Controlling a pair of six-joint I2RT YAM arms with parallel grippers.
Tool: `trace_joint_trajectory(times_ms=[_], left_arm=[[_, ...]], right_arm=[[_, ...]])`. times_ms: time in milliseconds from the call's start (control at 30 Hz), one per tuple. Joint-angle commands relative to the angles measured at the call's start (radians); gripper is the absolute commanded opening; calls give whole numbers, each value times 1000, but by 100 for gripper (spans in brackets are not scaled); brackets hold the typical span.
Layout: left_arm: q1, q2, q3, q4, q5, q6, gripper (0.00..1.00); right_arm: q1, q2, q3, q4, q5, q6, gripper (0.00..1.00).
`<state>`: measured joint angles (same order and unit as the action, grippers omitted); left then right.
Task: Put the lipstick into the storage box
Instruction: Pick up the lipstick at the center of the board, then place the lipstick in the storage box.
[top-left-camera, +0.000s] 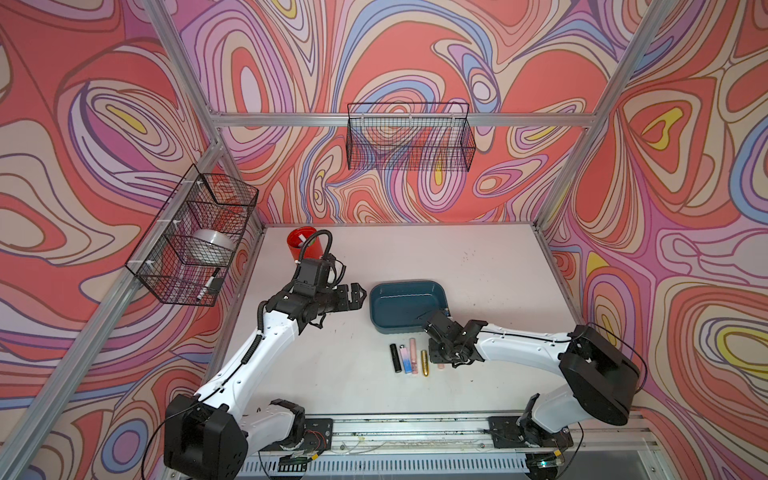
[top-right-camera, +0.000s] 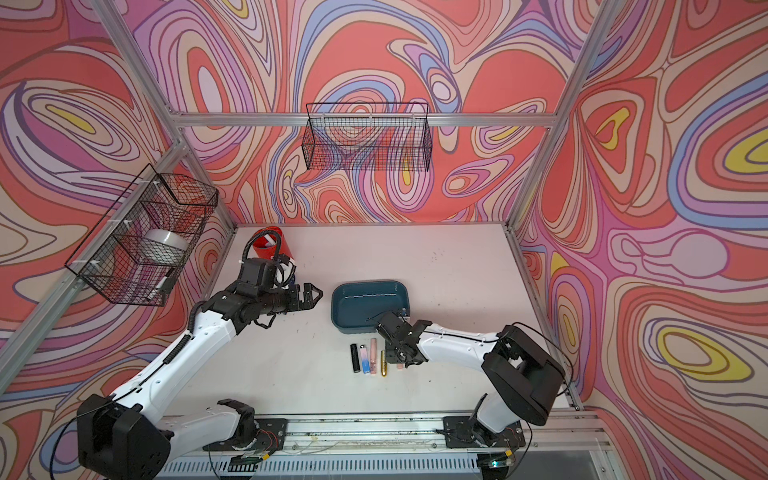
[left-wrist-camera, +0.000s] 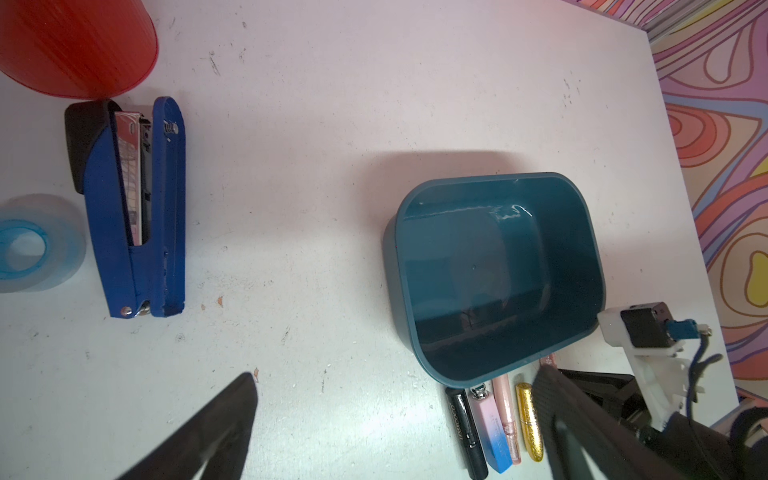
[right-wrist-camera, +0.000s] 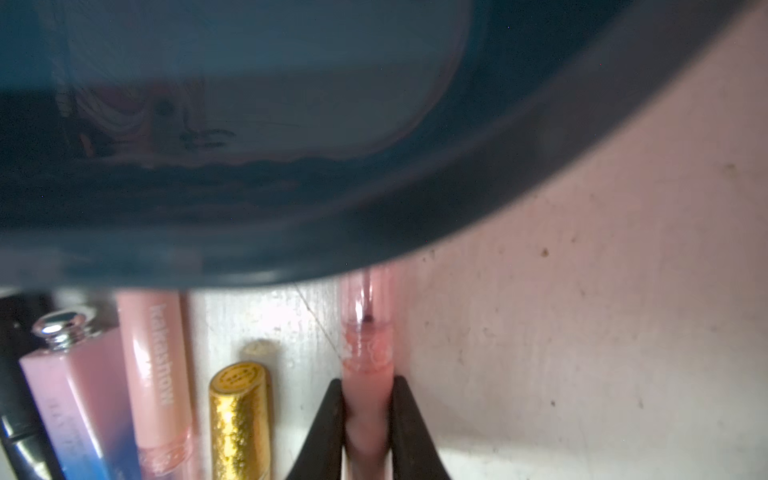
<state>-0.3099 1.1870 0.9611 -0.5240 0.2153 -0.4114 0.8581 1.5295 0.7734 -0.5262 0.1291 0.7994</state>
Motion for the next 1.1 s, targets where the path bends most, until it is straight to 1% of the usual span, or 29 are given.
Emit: trace_joint_trajectory(times_ms=[0,300,467,600,767,900,1000,1067], left_arm=[[-2,-15,-6,2,-14,10,100],[-3,-24,-21,24,-14,-9,100],[-3,2,12,26,-16,-4,100],[-3,23,36,31,-12,-4,100],[-3,42,59,27,-10,3,100],[-3,49,71,20,-19,19,100],[-3,55,74,13,-30,30,100],[-2,57,79,4,-36,38,100]], right_arm=[[3,-25,17,-46,-6,10,9],[5,-170,37,-169,-10,23,9],[8,-226,113,-259,2,10,9],[9,-244,207,-319,23,-13,10],[9,-188,359,-347,69,-86,11],[3,-67,477,-342,136,-185,13],[-15,37,533,-321,145,-253,13],[-47,83,546,-290,123,-282,12]])
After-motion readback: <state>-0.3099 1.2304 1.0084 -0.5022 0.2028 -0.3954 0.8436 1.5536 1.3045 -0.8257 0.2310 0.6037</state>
